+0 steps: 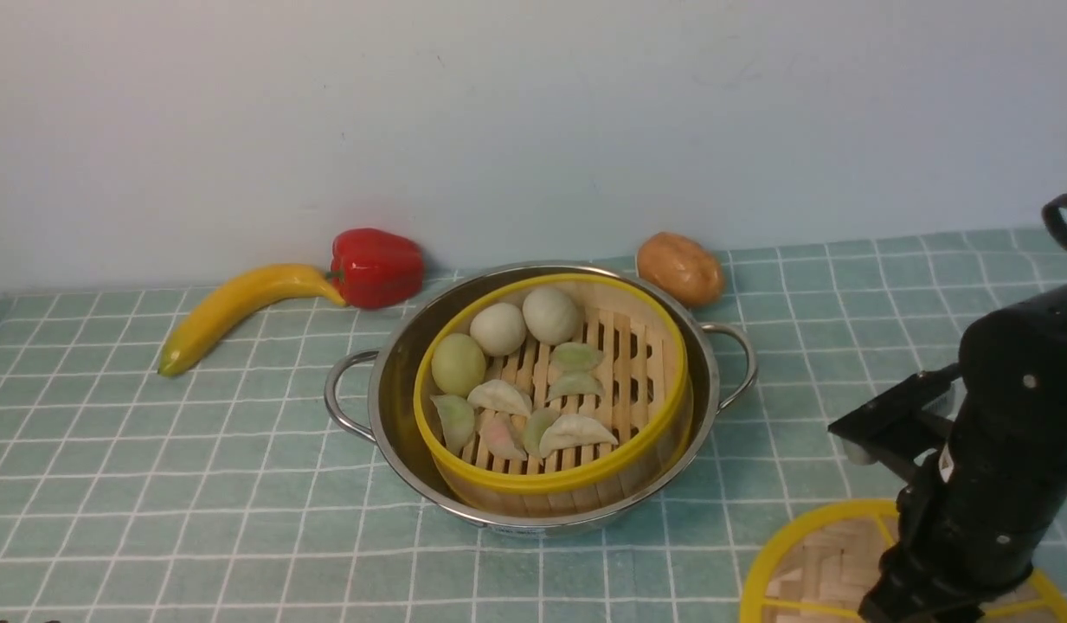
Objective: Place the steamer in the pot on the blue tablecloth, and put the lid on the steamer.
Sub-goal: 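Move the gripper down to the bamboo steamer lid and grasp its center knob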
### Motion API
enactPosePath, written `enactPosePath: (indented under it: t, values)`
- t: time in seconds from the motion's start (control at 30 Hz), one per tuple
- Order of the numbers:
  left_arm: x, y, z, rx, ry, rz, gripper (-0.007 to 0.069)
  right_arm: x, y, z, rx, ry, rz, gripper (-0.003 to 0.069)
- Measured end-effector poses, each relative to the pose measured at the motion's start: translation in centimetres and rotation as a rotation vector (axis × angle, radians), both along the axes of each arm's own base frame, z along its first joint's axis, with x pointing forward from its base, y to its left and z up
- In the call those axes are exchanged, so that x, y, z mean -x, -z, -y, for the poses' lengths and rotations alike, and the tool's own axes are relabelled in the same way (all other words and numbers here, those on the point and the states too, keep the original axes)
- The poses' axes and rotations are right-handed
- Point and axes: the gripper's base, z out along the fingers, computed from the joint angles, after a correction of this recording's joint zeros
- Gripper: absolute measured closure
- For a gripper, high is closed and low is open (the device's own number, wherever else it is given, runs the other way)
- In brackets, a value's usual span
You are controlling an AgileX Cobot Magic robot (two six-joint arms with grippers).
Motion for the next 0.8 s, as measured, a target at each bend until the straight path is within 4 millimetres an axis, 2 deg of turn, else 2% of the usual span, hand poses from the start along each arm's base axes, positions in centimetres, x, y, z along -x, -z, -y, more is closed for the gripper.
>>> enactPosePath:
  t: [0.07, 0.1, 0.33, 0.43, 0.57, 0.73, 0.8]
  values:
    - [0.0, 0.0, 0.0, 0.0, 0.0, 0.0, 0.0434, 0.0, 0.0, 0.0, 0.002, 0.007, -0.007, 0.0461]
    - [0.0, 0.0, 0.0, 0.0, 0.0, 0.0, 0.0432, 0.1, -0.1, 0.0, 0.003, 0.022, -0.013, 0.0513]
    - [0.0, 0.0, 0.0, 0.0, 0.0, 0.0, 0.0413, 0.1, -0.6, 0.0, -0.008, 0.099, 0.018, 0.051]
    - [0.0, 0.0, 0.0, 0.0, 0.0, 0.0, 0.0413, 0.1, -1.6, 0.1, -0.034, 0.159, 0.09, 0.051]
    - [0.0, 0.0, 0.0, 0.0, 0.0, 0.0, 0.0402, 0.2, -5.4, 0.5, -0.115, 0.223, 0.313, 0.051]
    - [0.0, 0.0, 0.0, 0.0, 0.0, 0.0, 0.0391, 1.1, -11.2, 1.1, -0.248, 0.176, 0.628, 0.051]
    - [0.0, 0.0, 0.0, 0.0, 0.0, 0.0, 0.0386, 1.1, -12.8, 0.9, -0.292, 0.143, 0.695, 0.051]
